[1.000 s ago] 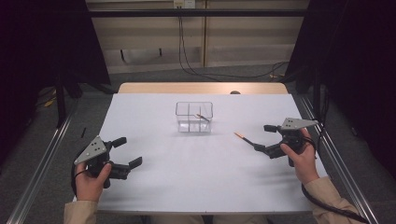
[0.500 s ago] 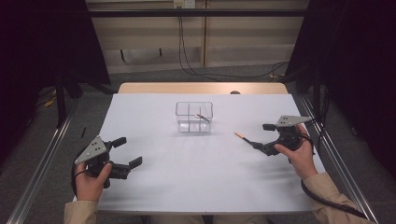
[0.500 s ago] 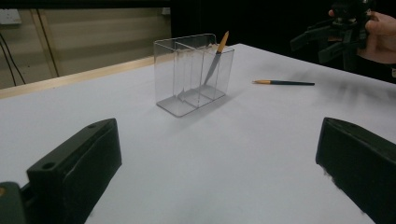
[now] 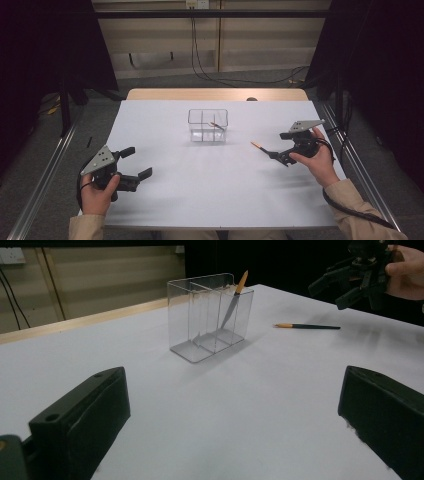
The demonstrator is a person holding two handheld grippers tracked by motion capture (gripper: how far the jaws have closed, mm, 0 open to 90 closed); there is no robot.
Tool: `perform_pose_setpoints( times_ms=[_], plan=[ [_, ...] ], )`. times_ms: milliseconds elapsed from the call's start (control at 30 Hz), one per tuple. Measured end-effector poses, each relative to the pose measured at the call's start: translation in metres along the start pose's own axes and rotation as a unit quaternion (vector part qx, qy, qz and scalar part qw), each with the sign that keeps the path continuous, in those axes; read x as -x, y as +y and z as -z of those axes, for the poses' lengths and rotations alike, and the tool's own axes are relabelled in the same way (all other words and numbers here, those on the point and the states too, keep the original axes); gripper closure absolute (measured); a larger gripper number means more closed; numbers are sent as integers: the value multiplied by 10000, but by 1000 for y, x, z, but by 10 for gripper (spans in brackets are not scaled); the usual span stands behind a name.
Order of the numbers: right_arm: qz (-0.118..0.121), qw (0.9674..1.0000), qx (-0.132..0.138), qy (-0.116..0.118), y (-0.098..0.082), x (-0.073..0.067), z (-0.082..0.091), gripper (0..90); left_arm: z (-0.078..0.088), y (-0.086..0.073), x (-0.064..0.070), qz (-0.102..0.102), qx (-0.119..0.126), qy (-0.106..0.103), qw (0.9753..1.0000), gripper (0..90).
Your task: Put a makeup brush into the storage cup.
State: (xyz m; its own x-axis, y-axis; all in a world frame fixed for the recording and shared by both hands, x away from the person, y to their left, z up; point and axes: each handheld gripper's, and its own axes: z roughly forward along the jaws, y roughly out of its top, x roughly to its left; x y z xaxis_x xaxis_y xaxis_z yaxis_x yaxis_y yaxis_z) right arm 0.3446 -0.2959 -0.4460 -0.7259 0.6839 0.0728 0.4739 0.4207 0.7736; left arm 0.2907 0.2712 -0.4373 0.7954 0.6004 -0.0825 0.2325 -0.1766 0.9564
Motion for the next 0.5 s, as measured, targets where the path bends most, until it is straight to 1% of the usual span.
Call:
perform_pose_setpoints(
  times_ms=[133, 167, 267, 400, 433, 500],
  plan=[
    [-16, 9997, -227, -26, 2, 1, -2, 55, -1, -1, 0, 8, -33, 18, 10000, 2],
    [-24, 9995, -299, -46, 3, 2, -3, 57, -1, -1, 0, -17, -54, 10, 10000, 2],
    [11, 9988, -494, -39, 6, 0, -5, 62, -2, -1, 0, -22, -60, 13, 10000, 2],
    [21, 9961, -881, -95, 9, -1, -10, 84, -2, 0, 0, -15, -61, 27, 10000, 2],
    [57, 9949, -1000, -102, 10, -1, -10, 91, -2, 0, 0, 0, -47, 21, 10000, 2],
    [146, 9934, -1134, -85, 12, -1, -12, 106, -2, 0, 0, -20, -68, 31, 10000, 2]
  ],
)
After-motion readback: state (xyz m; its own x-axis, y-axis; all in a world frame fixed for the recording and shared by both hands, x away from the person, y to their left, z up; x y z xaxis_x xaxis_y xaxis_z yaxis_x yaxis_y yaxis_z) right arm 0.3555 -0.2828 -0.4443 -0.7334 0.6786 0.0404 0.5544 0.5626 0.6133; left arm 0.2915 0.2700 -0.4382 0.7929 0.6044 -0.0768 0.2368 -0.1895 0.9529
